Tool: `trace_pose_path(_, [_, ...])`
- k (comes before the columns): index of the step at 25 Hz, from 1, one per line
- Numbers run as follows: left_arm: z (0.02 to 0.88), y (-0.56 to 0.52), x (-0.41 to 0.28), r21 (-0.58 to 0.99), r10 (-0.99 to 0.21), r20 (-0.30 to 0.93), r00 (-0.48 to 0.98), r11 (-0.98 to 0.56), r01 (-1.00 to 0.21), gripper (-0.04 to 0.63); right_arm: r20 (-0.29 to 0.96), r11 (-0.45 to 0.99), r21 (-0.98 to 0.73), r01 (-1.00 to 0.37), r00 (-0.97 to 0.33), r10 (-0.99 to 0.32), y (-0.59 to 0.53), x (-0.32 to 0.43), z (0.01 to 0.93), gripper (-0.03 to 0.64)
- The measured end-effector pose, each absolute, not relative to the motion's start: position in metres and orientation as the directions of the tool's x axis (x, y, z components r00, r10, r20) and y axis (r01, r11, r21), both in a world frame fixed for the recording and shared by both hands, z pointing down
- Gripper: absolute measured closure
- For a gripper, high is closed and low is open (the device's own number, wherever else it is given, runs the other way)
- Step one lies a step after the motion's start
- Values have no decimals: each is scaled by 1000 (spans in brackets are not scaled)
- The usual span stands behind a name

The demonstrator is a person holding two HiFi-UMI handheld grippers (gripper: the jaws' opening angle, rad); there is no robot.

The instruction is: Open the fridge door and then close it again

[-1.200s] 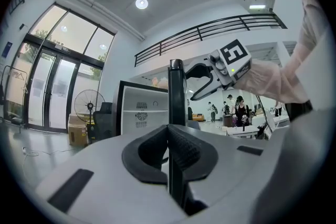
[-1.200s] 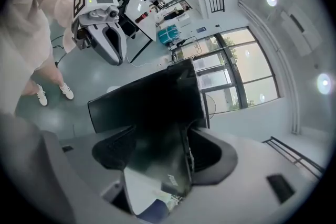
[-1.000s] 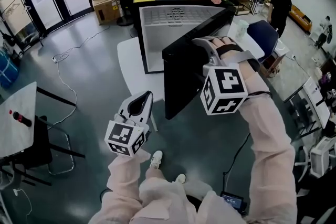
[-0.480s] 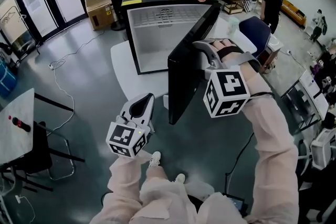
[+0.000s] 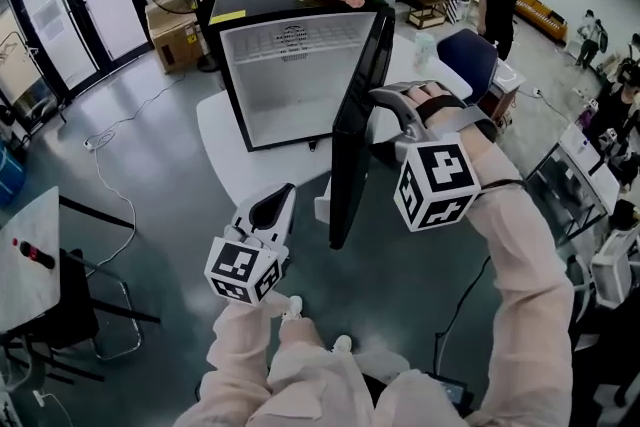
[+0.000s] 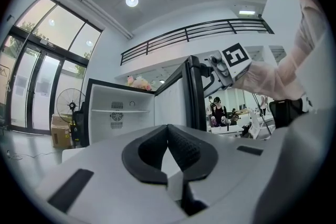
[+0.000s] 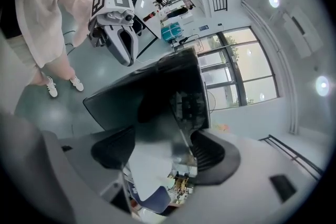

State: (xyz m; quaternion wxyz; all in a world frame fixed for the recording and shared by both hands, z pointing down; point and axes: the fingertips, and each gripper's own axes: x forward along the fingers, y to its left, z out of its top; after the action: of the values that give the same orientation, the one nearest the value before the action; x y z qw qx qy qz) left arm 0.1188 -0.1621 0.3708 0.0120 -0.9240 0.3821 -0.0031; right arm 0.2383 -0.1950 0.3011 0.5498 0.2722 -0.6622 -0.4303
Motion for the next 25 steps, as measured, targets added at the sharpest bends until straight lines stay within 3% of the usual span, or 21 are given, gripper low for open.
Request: trace_pose_path(25, [372, -160, 140, -36, -665, -9, 747, -747, -664, 583, 497, 481, 867, 128, -274, -823, -172, 309, 300, 287])
